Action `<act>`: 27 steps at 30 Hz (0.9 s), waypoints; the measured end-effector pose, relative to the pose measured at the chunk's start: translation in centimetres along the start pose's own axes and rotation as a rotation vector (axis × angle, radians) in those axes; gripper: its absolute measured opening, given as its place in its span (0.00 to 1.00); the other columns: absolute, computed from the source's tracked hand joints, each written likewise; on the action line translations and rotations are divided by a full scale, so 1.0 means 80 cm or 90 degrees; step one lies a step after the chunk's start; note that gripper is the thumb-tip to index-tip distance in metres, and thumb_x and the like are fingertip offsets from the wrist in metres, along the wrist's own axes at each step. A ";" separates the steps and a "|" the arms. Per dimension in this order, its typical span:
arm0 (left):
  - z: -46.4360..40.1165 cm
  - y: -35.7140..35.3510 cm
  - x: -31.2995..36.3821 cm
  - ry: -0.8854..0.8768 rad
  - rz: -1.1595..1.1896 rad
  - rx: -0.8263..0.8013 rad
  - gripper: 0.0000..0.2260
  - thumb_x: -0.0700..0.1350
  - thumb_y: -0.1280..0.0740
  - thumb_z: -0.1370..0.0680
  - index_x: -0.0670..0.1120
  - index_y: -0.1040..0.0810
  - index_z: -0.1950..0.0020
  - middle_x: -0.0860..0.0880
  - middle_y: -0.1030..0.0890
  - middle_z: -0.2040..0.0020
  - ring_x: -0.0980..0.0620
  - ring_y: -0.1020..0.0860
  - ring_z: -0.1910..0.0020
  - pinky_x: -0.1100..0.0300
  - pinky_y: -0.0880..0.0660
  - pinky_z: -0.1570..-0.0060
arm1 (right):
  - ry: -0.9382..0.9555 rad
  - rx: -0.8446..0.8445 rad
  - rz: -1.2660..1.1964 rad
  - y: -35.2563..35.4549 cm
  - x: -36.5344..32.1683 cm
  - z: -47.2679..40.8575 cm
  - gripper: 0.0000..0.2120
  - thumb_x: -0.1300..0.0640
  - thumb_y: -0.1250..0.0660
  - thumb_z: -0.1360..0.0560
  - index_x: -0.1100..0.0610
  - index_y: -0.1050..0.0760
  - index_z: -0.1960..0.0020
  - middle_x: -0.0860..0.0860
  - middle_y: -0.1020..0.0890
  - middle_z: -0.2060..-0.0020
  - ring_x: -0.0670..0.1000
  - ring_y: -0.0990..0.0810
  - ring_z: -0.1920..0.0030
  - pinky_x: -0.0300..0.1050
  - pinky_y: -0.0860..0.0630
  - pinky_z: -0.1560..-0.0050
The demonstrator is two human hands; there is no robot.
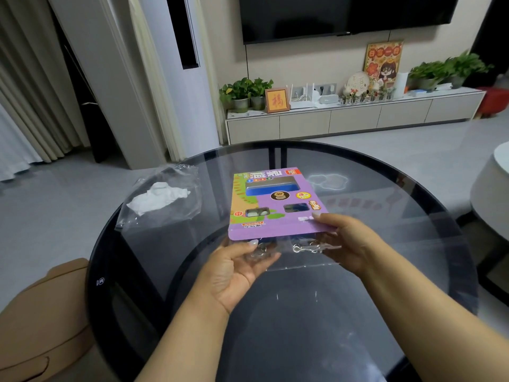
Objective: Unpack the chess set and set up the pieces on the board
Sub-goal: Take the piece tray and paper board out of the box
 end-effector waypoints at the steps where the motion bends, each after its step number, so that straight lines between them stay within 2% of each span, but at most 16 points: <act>1: 0.000 0.002 0.002 0.001 0.001 -0.002 0.29 0.28 0.37 0.33 0.34 0.32 0.30 0.34 0.21 0.40 0.30 0.21 0.45 0.39 0.22 0.50 | 0.012 -0.036 0.020 0.001 -0.001 0.001 0.11 0.64 0.31 0.30 0.63 0.23 0.48 0.56 0.16 0.61 0.52 0.19 0.64 0.43 0.23 0.59; 3: 0.001 0.004 0.007 0.001 0.002 -0.012 0.28 0.27 0.38 0.33 0.33 0.31 0.32 0.34 0.19 0.45 0.32 0.19 0.49 0.38 0.22 0.52 | 0.031 -0.083 0.051 0.004 -0.001 0.000 0.26 0.64 0.27 0.36 0.63 0.26 0.39 0.58 0.16 0.50 0.56 0.19 0.53 0.48 0.26 0.47; 4: 0.002 0.004 0.008 0.003 -0.001 -0.013 0.28 0.27 0.38 0.34 0.34 0.30 0.33 0.34 0.19 0.47 0.32 0.18 0.52 0.38 0.22 0.53 | 0.040 -0.083 0.063 0.006 -0.001 -0.002 0.31 0.64 0.26 0.38 0.62 0.29 0.36 0.58 0.17 0.47 0.56 0.19 0.51 0.47 0.24 0.47; 7: 0.004 0.006 0.011 0.019 -0.006 -0.014 0.25 0.26 0.38 0.35 0.35 0.27 0.37 0.32 0.21 0.42 0.29 0.20 0.49 0.39 0.21 0.54 | 0.074 -0.032 0.080 0.008 -0.001 -0.008 0.38 0.63 0.24 0.41 0.61 0.32 0.33 0.58 0.16 0.48 0.53 0.17 0.54 0.42 0.20 0.57; 8: 0.004 0.007 0.012 0.025 -0.008 -0.016 0.24 0.26 0.38 0.35 0.36 0.25 0.39 0.32 0.22 0.41 0.28 0.21 0.47 0.39 0.21 0.53 | 0.087 -0.010 0.082 0.008 -0.001 -0.010 0.38 0.63 0.24 0.41 0.60 0.33 0.33 0.57 0.16 0.50 0.53 0.17 0.54 0.43 0.20 0.56; 11: 0.004 0.010 0.013 0.050 -0.015 -0.041 0.25 0.26 0.38 0.35 0.38 0.26 0.38 0.33 0.22 0.41 0.28 0.22 0.45 0.39 0.22 0.51 | 0.117 0.056 0.123 0.010 -0.002 -0.019 0.37 0.60 0.22 0.40 0.57 0.33 0.34 0.57 0.17 0.51 0.56 0.17 0.51 0.52 0.22 0.45; 14: 0.004 0.015 0.013 0.084 -0.047 -0.077 0.28 0.24 0.37 0.35 0.36 0.28 0.34 0.31 0.22 0.41 0.29 0.23 0.43 0.41 0.21 0.50 | 0.136 0.113 0.195 0.014 -0.007 -0.027 0.35 0.56 0.21 0.38 0.53 0.32 0.35 0.55 0.17 0.51 0.58 0.17 0.50 0.55 0.21 0.45; 17: 0.004 0.016 0.011 0.102 -0.061 -0.091 0.29 0.24 0.36 0.34 0.36 0.28 0.33 0.31 0.23 0.40 0.29 0.24 0.42 0.41 0.21 0.50 | 0.153 0.143 0.270 0.022 -0.015 -0.033 0.28 0.54 0.23 0.34 0.49 0.31 0.37 0.53 0.18 0.54 0.54 0.18 0.54 0.51 0.20 0.50; 19: 0.002 0.014 0.009 0.100 -0.064 -0.090 0.28 0.25 0.36 0.33 0.36 0.28 0.33 0.32 0.22 0.41 0.29 0.23 0.42 0.42 0.21 0.50 | 0.169 0.151 0.317 0.024 -0.017 -0.038 0.24 0.53 0.24 0.33 0.52 0.27 0.39 0.52 0.19 0.55 0.49 0.21 0.58 0.43 0.23 0.57; 21: 0.001 0.014 0.009 0.098 -0.066 -0.087 0.28 0.25 0.36 0.33 0.37 0.28 0.33 0.32 0.22 0.41 0.30 0.23 0.42 0.42 0.21 0.49 | 0.201 0.176 0.374 0.023 -0.019 -0.046 0.20 0.52 0.24 0.32 0.54 0.22 0.42 0.52 0.20 0.53 0.48 0.22 0.58 0.40 0.26 0.58; 25: -0.001 0.014 0.013 0.093 -0.073 -0.077 0.28 0.25 0.37 0.34 0.36 0.28 0.34 0.32 0.22 0.41 0.30 0.23 0.42 0.43 0.21 0.50 | 0.314 0.211 0.606 0.011 -0.040 -0.063 0.13 0.48 0.26 0.31 0.55 0.16 0.51 0.48 0.20 0.56 0.43 0.24 0.62 0.37 0.30 0.65; 27: -0.003 0.015 0.016 0.083 -0.066 -0.067 0.26 0.28 0.38 0.32 0.35 0.28 0.34 0.32 0.21 0.42 0.30 0.23 0.42 0.44 0.21 0.51 | 0.373 0.191 0.691 0.001 -0.050 -0.070 0.13 0.48 0.27 0.31 0.56 0.16 0.53 0.47 0.23 0.52 0.44 0.24 0.60 0.34 0.31 0.64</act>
Point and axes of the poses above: each hand's wrist, its own z-axis away from the middle knuckle, its own y-axis out of the back of the hand, x = y × z, the point moved 1 cm from there along -z, towards the middle knuckle
